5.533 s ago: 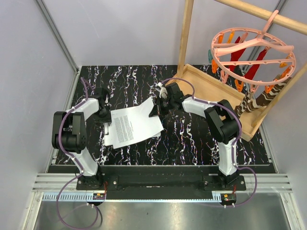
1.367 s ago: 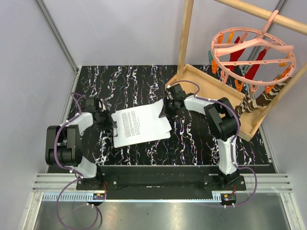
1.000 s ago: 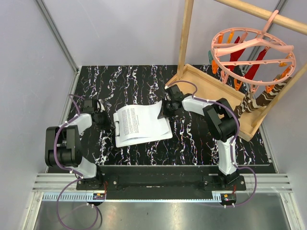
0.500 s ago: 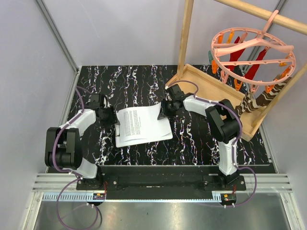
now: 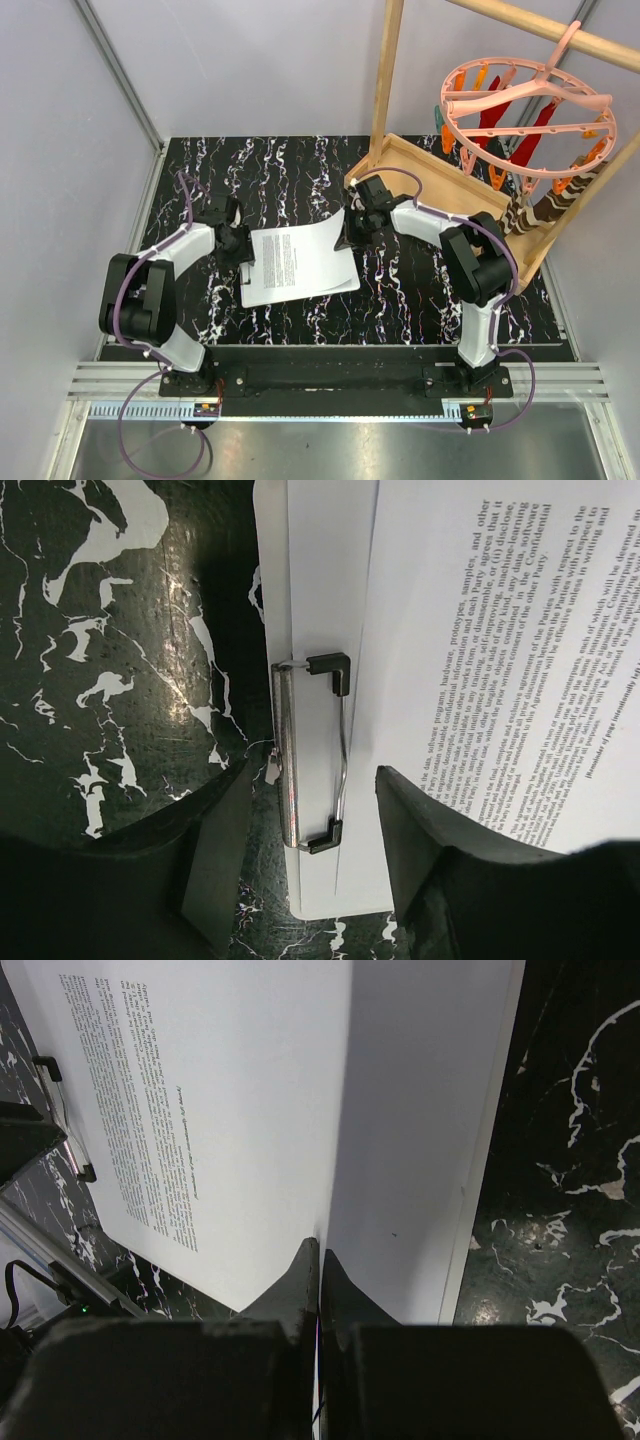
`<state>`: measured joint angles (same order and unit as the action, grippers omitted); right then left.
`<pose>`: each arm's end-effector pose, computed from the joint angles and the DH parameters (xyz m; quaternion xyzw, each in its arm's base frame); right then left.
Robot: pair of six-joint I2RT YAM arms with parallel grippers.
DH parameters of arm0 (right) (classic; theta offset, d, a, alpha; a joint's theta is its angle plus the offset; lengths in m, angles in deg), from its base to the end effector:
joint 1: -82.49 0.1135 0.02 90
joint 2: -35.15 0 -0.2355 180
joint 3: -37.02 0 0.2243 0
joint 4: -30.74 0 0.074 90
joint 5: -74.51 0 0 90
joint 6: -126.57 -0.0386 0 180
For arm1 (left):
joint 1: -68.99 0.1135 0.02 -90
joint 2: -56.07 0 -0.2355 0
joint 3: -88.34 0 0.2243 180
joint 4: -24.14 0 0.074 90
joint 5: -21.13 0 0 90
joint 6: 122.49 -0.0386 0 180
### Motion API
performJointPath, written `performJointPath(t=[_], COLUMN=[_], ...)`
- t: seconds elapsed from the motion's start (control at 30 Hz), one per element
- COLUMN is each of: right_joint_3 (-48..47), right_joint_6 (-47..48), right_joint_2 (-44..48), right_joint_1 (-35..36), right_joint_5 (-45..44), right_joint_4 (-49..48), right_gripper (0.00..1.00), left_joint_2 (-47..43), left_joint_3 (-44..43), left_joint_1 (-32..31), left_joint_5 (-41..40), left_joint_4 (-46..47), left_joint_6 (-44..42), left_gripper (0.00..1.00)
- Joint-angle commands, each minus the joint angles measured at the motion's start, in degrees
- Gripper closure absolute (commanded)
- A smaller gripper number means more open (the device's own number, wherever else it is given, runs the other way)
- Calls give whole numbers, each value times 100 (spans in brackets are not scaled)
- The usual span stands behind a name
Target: Put the files into the folder
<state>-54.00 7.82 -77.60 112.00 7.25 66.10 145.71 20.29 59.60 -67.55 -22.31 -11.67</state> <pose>0.3225 0.1997 0.1556 -0.0621 0.9398 0.3003 0.1505 0.2654 -0.0448 0.1620 -0.0956 0.9770 -0.0605 0.1809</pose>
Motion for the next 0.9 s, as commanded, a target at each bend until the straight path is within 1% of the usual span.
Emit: performJointPath(t=[0.0,0.13,0.23,0.27,0.3,0.37,0.4,0.5,0.53,0.6,0.77,0.83,0.87], right_joint_3=[62,62,80,88,97,124,124,150,141,141,150,168,176], right_joint_6=[54,63,54,63,54,45,28,19,10,-7,-78,-122,-130], right_joint_2=[508,464,438,455,447,447,447,438,421,394,306,289,262], right_joint_1=[-51,-60,-60,-60,-60,-51,-60,-60,-60,-51,-51,-51,-60], right_joint_5=[-51,72,99,99,116,151,169,178,187,230,318,327,353], right_joint_4=[-23,-67,-94,-103,-120,-164,-173,-217,-226,-261,-375,-436,-471], right_gripper=[100,100,100,100,100,100,100,100,100,100,100,100,100], left_joint_2=[114,281,387,422,483,554,632,747,773,800,949,1011,1054], left_joint_3=[-231,-336,-433,-459,-512,-556,-591,-609,-609,-565,-486,-442,-416], left_joint_1=[-133,-248,-336,-362,-371,-397,-415,-494,-546,-599,-661,-670,-678], left_joint_5=[-457,-624,-914,-923,-941,-976,-976,-1099,-1160,-1275,-1354,-1345,-1293], left_joint_4=[-17,-114,-167,-176,-193,-202,-228,-342,-360,-421,-457,-422,-387], left_joint_6=[-8,71,98,107,115,115,124,133,168,212,326,344,335], left_gripper=[45,45,47,49,53,57,60,60,57,55,55,56,63])
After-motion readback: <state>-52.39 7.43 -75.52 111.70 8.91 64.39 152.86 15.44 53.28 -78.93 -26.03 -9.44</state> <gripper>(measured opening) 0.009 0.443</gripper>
